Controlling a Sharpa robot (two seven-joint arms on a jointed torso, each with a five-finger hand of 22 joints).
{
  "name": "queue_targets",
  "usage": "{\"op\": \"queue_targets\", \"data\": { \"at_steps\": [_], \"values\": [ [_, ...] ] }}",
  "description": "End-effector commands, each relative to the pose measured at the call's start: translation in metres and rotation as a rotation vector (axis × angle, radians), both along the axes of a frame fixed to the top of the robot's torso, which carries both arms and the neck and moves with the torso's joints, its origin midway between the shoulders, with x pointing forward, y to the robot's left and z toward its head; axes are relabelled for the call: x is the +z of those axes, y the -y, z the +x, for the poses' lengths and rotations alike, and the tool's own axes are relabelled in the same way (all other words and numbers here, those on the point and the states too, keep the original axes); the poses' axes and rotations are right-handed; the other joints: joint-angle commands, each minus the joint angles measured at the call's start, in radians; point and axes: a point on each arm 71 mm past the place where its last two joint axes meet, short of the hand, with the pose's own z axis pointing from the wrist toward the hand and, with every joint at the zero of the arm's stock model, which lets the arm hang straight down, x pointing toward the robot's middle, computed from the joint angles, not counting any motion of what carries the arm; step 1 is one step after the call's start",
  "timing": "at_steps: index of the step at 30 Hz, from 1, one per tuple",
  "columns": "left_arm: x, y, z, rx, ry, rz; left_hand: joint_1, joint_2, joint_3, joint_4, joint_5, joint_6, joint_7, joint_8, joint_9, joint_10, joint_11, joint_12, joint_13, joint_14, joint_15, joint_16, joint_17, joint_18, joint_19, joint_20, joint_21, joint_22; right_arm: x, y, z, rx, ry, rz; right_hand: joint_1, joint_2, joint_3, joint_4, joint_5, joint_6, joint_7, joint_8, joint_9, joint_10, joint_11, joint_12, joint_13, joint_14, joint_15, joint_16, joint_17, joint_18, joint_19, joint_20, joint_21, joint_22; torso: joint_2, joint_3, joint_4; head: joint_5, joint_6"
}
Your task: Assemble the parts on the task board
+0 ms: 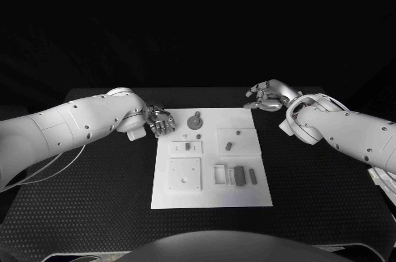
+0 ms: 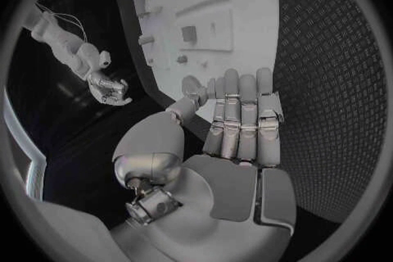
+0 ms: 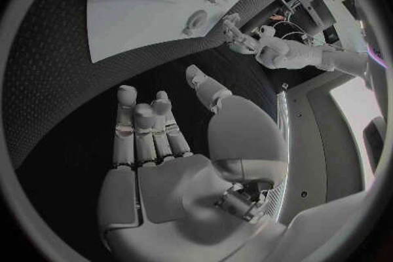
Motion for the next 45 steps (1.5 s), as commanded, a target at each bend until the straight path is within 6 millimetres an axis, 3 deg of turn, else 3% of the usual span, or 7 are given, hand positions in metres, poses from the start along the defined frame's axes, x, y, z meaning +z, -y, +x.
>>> {"op": "queue_targets", "data": {
  "at_steps": [1,17,36,37,38,39,45],
  "values": [
    [0.002,0.005,-0.005,0.039,0.008,-0.043,0.005,0.012,0.0,-0.008,-0.002,0.022,-0.011,-0.004,0.002,0.012,-0.004,-0.005,-0.002,0.007,-0.001,0.003,0.002,0.008,0.007,-0.001,0.004,0.023,0.0,0.0,-0.001,0.009,0.0,-0.001,-0.006,0.0,0.002,-0.003,0.0,0.0,0.015,0.006,-0.001,-0.005,0.0,0.006,-0.002,-0.002,-0.007,0.004,-0.001,0.015,-0.006,0.001,-0.005,0.015,0.0,-0.0006,-0.0004,0.003,0.001],
    [-0.007,0.022,-0.031,0.001,-0.023,0.009,0.005,0.013,0.003,-0.014,-0.011,0.032,-0.013,-0.018,0.006,0.027,-0.007,-0.017,-0.005,0.014,-0.005,0.005,0.003,0.007,0.013,-0.006,0.01,0.024,0.0,0.001,-0.001,0.008,0.0,-0.001,-0.006,-0.001,0.002,-0.003,0.0,0.0,0.015,0.006,-0.001,-0.005,0.0,0.006,-0.002,-0.003,-0.007,0.004,-0.002,0.015,-0.006,0.001,-0.005,0.015,0.001,-0.0016,-0.0015,0.005,-0.001],
    [-0.018,0.025,-0.043,-0.013,-0.041,0.067,0.003,0.016,0.004,-0.016,-0.024,0.036,-0.012,-0.029,0.009,0.033,-0.007,-0.025,-0.006,0.017,-0.007,0.004,0.003,0.005,0.014,-0.008,0.012,0.023,0.0,0.001,-0.001,0.008,0.0,-0.002,-0.007,-0.001,0.001,-0.003,0.0,0.0,0.015,0.006,-0.002,-0.006,0.0,0.007,-0.003,-0.003,-0.007,0.005,-0.002,0.015,-0.006,0.001,-0.005,0.015,0.002,-0.0021,-0.0027,0.007,-0.008],
    [-0.018,0.025,-0.044,-0.013,-0.044,0.069,0.002,0.016,0.004,-0.016,-0.032,0.036,-0.012,-0.032,0.01,0.033,-0.007,-0.027,-0.006,0.016,-0.007,0.003,0.002,0.004,0.012,-0.008,0.011,0.023,0.0,0.002,-0.001,0.007,0.0,-0.002,-0.007,-0.001,0.001,-0.003,0.0,0.0,0.015,0.006,-0.002,-0.006,0.0,0.007,-0.003,-0.003,-0.007,0.005,-0.002,0.015,-0.006,0.001,-0.005,0.015,0.002,-0.002,-0.0028,0.007,-0.008],
    [-0.018,0.025,-0.044,-0.013,-0.044,0.069,0.005,0.018,0.01,-0.017,-0.075,0.033,-0.01,-0.041,0.01,0.033,-0.006,-0.033,-0.007,0.013,-0.007,0.001,0.002,0.004,0.009,-0.008,0.01,0.022,0.0,0.002,-0.001,0.007,0.0,-0.002,-0.007,-0.001,0.001,-0.003,0.0,0.0,0.015,0.006,-0.002,-0.006,0.0,0.007,-0.003,-0.003,-0.007,0.005,-0.002,0.015,-0.006,0.001,-0.005,0.015,0.002,-0.002,-0.0028,0.007,-0.008],
    [-0.018,0.025,-0.045,-0.013,-0.044,0.071,0.006,0.016,0.014,-0.015,-0.083,0.034,-0.009,-0.045,0.01,0.034,-0.006,-0.035,-0.006,0.013,-0.006,0.001,0.002,0.003,0.009,-0.008,0.01,0.022,0.0,0.002,-0.001,0.007,0.0,-0.002,-0.007,-0.001,0.001,-0.003,0.0,0.0,0.015,0.006,-0.002,-0.006,0.0,0.007,-0.004,-0.003,-0.007,0.005,-0.002,0.015,-0.006,0.001,-0.005,0.015,0.002,-0.002,-0.0028,0.007,-0.009],
    [-0.019,0.026,-0.046,-0.019,-0.043,0.08,0.007,0.014,0.016,-0.015,-0.085,0.034,-0.009,-0.047,0.011,0.035,-0.006,-0.036,-0.006,0.013,-0.006,0.001,0.002,0.003,0.009,-0.008,0.011,0.022,0.0,0.002,-0.001,0.008,-0.001,-0.002,-0.007,0.0,0.001,-0.003,0.0,0.0,0.015,0.007,-0.002,-0.006,0.0,0.007,-0.004,-0.003,-0.007,0.005,-0.002,0.015,-0.006,0.001,-0.005,0.015,0.002,-0.002,-0.0021,0.006,-0.011]
  ]
}}
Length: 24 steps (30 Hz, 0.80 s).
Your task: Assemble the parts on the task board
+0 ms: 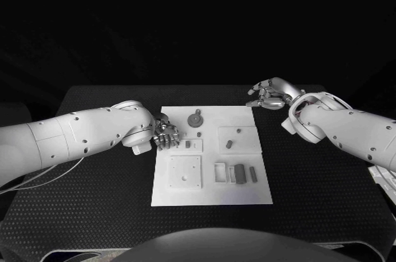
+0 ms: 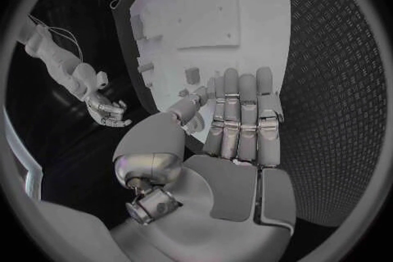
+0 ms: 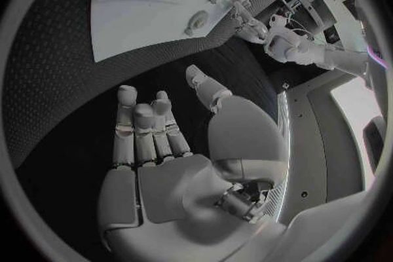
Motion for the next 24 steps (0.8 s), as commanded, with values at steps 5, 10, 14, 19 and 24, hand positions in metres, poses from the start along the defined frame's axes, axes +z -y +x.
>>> {"op": "queue_targets", "data": {
  "at_steps": [5,10,14,19,24],
  "values": [
    [-0.0004,-0.0002,-0.003,-0.005,0.012,0.025,0.007,0.01,0.008,0.001,-0.004,0.014,-0.009,-0.004,0.002,0.013,-0.002,-0.005,0.0,0.006,0.001,0.001,0.0,0.008,0.001,0.0,0.004,0.022,-0.0001,-0.0003,-0.0005,0.009,0.0,-0.002,-0.007,0.0,0.001,-0.003,0.0,0.002,0.014,0.003,-0.001,-0.006,0.0,0.007,-0.002,-0.002,-0.009,0.005,-0.002,0.009,-0.006,0.001,-0.005,0.015,0.0,-0.0002,-0.0001,0.0,-0.002],
    [-0.0005,0.0001,-0.003,-0.006,0.024,0.032,0.007,0.01,0.008,0.001,-0.005,0.014,-0.009,-0.005,0.002,0.014,-0.002,-0.005,0.0,0.007,0.001,0.001,0.0,0.008,0.002,0.0,0.004,0.022,0.0,-0.0005,-0.0007,0.01,0.0,-0.001,-0.007,0.0,0.001,-0.003,0.0,0.002,0.014,0.003,-0.001,-0.006,0.0,0.007,-0.002,-0.002,-0.009,0.005,-0.002,0.009,-0.006,0.001,-0.005,0.015,0.0,0.0001,0.001,-0.001,-0.002],
    [-0.0006,0.0007,-0.0032,-0.007,0.025,0.034,0.008,0.009,0.009,0.001,-0.005,0.014,-0.009,-0.006,0.002,0.014,-0.003,-0.005,0.0,0.007,0.0,0.002,0.0,0.008,0.002,0.0,0.004,0.022,0.0,-0.0005,-0.0007,0.01,0.0,-0.001,-0.007,0.0,0.001,-0.003,0.0,0.002,0.014,0.003,-0.001,-0.006,0.0,0.007,-0.002,-0.002,-0.009,0.005,-0.002,0.009,-0.006,0.001,-0.005,0.015,0.0,-0.0002,0.0004,0.0,-0.001],
    [-0.001,0.0011,-0.0036,-0.009,0.024,0.037,0.008,0.009,0.009,0.001,-0.006,0.014,-0.009,-0.007,0.003,0.015,-0.003,-0.006,0.001,0.007,0.0,0.002,0.0,0.008,0.002,-0.001,0.005,0.022,0.0,-0.0002,-0.0007,0.01,0.0,-0.001,-0.007,0.0,0.001,-0.003,0.0,0.002,0.014,0.004,-0.001,-0.006,0.0,0.007,-0.002,-0.002,-0.009,0.005,-0.002,0.009,-0.006,0.001,-0.005,0.015,0.0,0.0001,-0.0002,0.0,-0.002],
    [-0.0021,0.0021,-0.0048,-0.018,0.016,0.037,0.008,0.008,0.01,0.001,-0.006,0.015,-0.009,-0.008,0.003,0.015,-0.003,-0.006,0.001,0.008,0.0,0.002,0.0,0.008,0.002,-0.001,0.005,0.022,-0.0001,-0.0002,-0.0007,0.009,0.0,-0.001,-0.007,0.0,0.001,-0.003,0.0,0.002,0.014,0.004,-0.001,-0.006,0.0,0.008,-0.002,-0.002,-0.009,0.005,-0.002,0.009,-0.006,0.001,-0.005,0.015,0.0,0.0002,-0.0005,0.0,-0.003]
  ]
}}
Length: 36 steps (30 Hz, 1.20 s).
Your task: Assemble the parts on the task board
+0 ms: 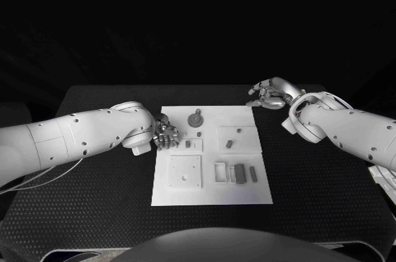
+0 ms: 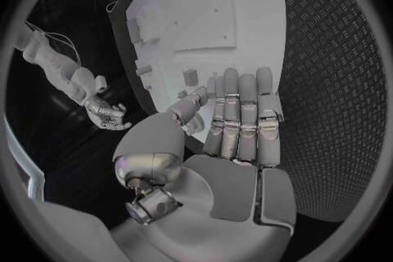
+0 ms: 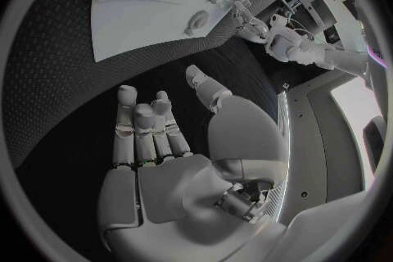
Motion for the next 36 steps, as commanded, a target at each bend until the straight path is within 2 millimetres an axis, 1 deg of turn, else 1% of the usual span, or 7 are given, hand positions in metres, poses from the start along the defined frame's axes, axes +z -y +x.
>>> {"op": "queue_targets", "data": {
  "at_steps": [1,6,27,32,36],
  "values": [
    [-0.0024,0.0016,-0.0021,-0.008,-0.005,0.012,0.008,0.008,0.005,0.0,0.001,0.009,-0.003,0.0,0.001,0.004,-0.002,-0.006,0.001,0.008,0.0,0.002,0.001,0.009,0.003,-0.001,0.005,0.023,-0.0001,-0.0008,-0.0005,0.01,0.0,-0.001,-0.007,0.0,0.001,-0.003,0.0,-0.002,0.014,0.004,-0.001,-0.006,0.0,0.004,-0.001,-0.002,-0.009,0.005,-0.002,0.01,-0.006,0.001,-0.005,0.015,0.001,0.0002,-0.0005,0.0,-0.002],
    [-0.0029,0.0027,-0.0033,-0.013,-0.009,0.011,0.008,0.007,0.005,-0.001,0.001,0.01,-0.003,-0.001,0.001,0.005,-0.002,-0.006,0.001,0.008,0.0,0.002,0.001,0.009,0.003,-0.001,0.006,0.023,-0.0002,-0.0007,-0.0004,0.01,-0.001,-0.001,-0.007,0.0,0.002,-0.003,0.0,-0.003,0.014,0.004,-0.002,-0.006,0.0,0.004,-0.002,-0.002,-0.009,0.005,-0.002,0.01,-0.006,0.001,-0.005,0.015,0.0,-0.0003,0.0002,-0.001,-0.004],
    [-0.0048,0.0022,-0.0041,-0.008,-0.008,0.021,0.009,0.005,0.008,0.0,-0.007,0.009,-0.002,-0.009,0.002,0.004,-0.001,-0.01,0.003,0.006,0.0,0.001,0.0,0.008,0.002,-0.001,0.006,0.022,-0.0002,-0.0009,-0.0004,0.01,-0.001,-0.001,-0.007,0.0,0.002,-0.003,0.0,-0.003,0.014,0.004,-0.002,-0.006,0.0,0.004,-0.003,-0.002,-0.009,0.005,-0.002,0.01,-0.006,0.001,-0.005,0.015,0.0,0.0004,-0.0001,0.0,-0.006],
    [-0.0051,0.0033,-0.0047,-0.012,-0.011,0.02,0.009,-0.009,0.006,-0.001,-0.012,0.008,0.0,-0.016,0.002,0.005,-0.001,-0.011,0.004,0.007,0.0,0.001,0.0,0.008,0.002,-0.001,0.006,0.022,-0.0001,-0.0009,-0.0005,0.01,-0.001,-0.001,-0.008,0.0,0.002,-0.003,0.0,-0.003,0.014,0.004,-0.002,-0.006,0.0,0.005,-0.003,-0.002,-0.009,0.005,-0.002,0.01,-0.006,0.001,-0.005,0.015,0.0,0.0003,0.0001,0.0,-0.006],
    [-0.0053,0.0037,-0.005,-0.014,-0.011,0.02,0.013,-0.035,0.001,-0.003,-0.022,0.011,0.001,-0.024,0.004,0.005,-0.001,-0.014,0.007,0.007,0.0,0.001,0.0,0.008,0.003,-0.002,0.008,0.022,-0.0001,-0.0009,-0.0006,0.01,-0.001,-0.001,-0.008,0.0,0.002,-0.003,0.0,-0.003,0.014,0.004,-0.002,-0.006,0.0,0.005,-0.003,-0.002,-0.009,0.005,-0.002,0.01,-0.006,0.001,-0.005,0.015,0.0,0.0001,-0.0003,0.0,-0.007]
  ]
}}
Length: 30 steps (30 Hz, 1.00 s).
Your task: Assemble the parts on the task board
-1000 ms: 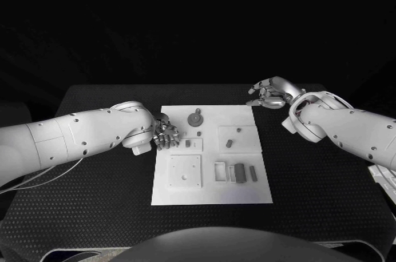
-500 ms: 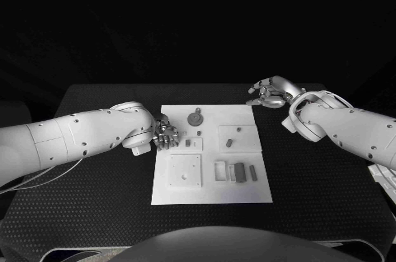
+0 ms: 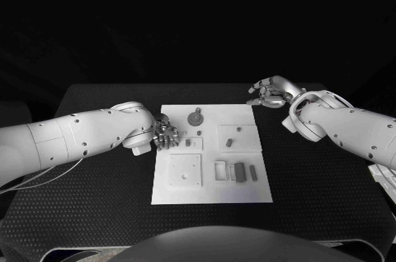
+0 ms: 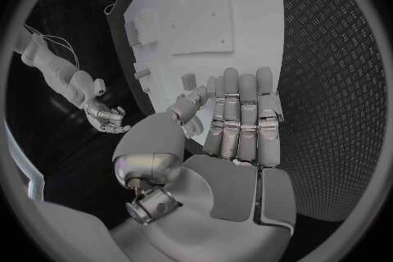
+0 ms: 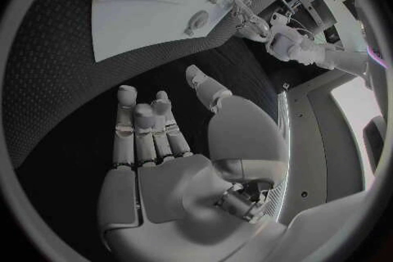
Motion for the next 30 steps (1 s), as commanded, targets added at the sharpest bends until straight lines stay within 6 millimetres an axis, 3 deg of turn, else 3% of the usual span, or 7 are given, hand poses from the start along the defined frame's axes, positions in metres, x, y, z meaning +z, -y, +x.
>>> {"op": "queue_targets", "data": {
  "at_steps": [1,8,18,20,30],
  "values": [
    [-0.0023,0.0024,-0.0022,-0.008,-0.007,0.006,-0.003,-0.021,0.0,0.001,-0.007,0.006,0.001,-0.006,0.003,0.002,-0.005,-0.006,0.002,0.007,-0.001,0.001,0.001,0.008,0.003,-0.002,0.004,0.023,-0.0001,-0.0012,-0.0006,0.011,-0.001,-0.001,-0.008,0.0,0.002,-0.003,0.0,0.001,0.014,0.004,-0.001,-0.006,0.0,0.005,-0.001,0.004,-0.007,0.005,-0.002,0.015,-0.005,0.0,-0.005,0.015,0.0,-0.0002,-0.0005,-0.001,-0.001],
    [-0.0028,0.0034,-0.0032,-0.014,-0.012,0.008,0.002,-0.05,-0.006,0.006,-0.012,0.007,0.002,-0.016,0.005,0.003,-0.005,-0.008,0.005,0.007,-0.001,0.001,0.0,0.009,0.004,-0.002,0.004,0.022,0.0,-0.0009,-0.0007,0.011,0.0,-0.001,-0.008,0.0,0.001,-0.002,0.0,0.001,0.014,0.004,-0.001,-0.006,0.0,0.005,-0.001,0.004,-0.007,0.005,-0.002,0.015,-0.005,0.0,-0.005,0.015,0.0,-0.0001,-0.0001,-0.002,-0.002],
    [-0.0035,0.0048,-0.0045,-0.031,-0.012,0.02,0.001,-0.109,-0.025,0.029,-0.014,0.011,0.003,-0.029,0.01,0.004,-0.004,-0.013,0.01,0.007,-0.001,0.0,0.0,0.009,0.004,-0.002,0.004,0.022,0.0001,-0.0008,-0.0009,0.01,0.0,0.0,-0.008,0.0,0.001,-0.002,0.0,0.001,0.014,0.004,-0.002,-0.006,0.0,0.005,-0.002,0.003,-0.007,0.006,-0.002,0.015,-0.005,0.0,-0.005,0.015,0.0,-0.0003,0.0001,-0.001,-0.002],
    [-0.0037,0.0049,-0.0049,-0.033,-0.013,0.021,-0.012,-0.095,-0.09,0.008,0.036,0.012,0.003,-0.036,0.018,0.003,-0.005,-0.016,0.016,0.005,-0.001,0.002,0.001,0.01,0.001,-0.001,0.004,0.023,0.0001,-0.0007,-0.0009,0.01,0.0,0.0,-0.008,0.0,0.001,-0.002,0.0,0.001,0.014,0.004,-0.002,-0.006,0.0,0.005,-0.002,0.003,-0.007,0.006,-0.002,0.015,-0.005,0.0,-0.005,0.015,0.0,-0.0003,0.0,-0.001,-0.003],
    [-0.0037,0.005,-0.0046,-0.031,-0.002,0.024,-0.019,-0.121,-0.11,0.016,0.03,0.015,0.002,-0.043,0.022,0.004,-0.005,-0.019,0.018,0.006,-0.001,0.001,0.0,0.01,0.003,-0.002,0.003,0.021,0.0001,-0.0006,-0.0008,0.01,0.0,-0.001,-0.008,0.0,0.002,-0.002,0.0,0.001,0.014,0.005,-0.002,-0.007,0.0,0.005,-0.002,0.003,-0.007,0.006,-0.002,0.015,-0.005,0.0,-0.005,0.015,0.0,-0.0003,-0.0001,-0.001,-0.003]
  ]
}}
